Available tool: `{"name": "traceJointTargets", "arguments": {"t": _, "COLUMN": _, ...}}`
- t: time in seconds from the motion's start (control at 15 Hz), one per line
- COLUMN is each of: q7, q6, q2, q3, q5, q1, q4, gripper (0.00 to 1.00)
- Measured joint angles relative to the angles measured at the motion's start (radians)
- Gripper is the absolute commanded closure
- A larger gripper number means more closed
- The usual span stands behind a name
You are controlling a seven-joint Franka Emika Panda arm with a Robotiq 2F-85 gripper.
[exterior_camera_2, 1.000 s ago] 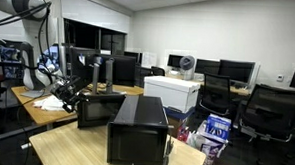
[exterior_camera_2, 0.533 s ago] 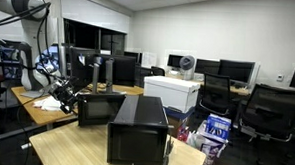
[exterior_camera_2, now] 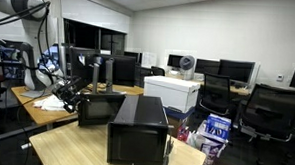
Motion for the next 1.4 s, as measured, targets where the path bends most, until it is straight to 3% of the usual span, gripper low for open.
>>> {"name": "traceJointTargets", "arguments": {"t": 0.8, "q7": 0.0, "q6": -0.016, "q2": 0.0, "q3": -0.027, "q5": -0.001, "q1": 0.003, "q4": 0.023, "gripper": 0.0}}
{"name": "traceJointTargets", "arguments": {"t": 1.4, "q7": 0.0, "q6": -0.101, "q2": 0.023, "q3": -0.039, "q5": -0.009, "q1": 0.04, "q4": 0.027, "gripper": 0.0}}
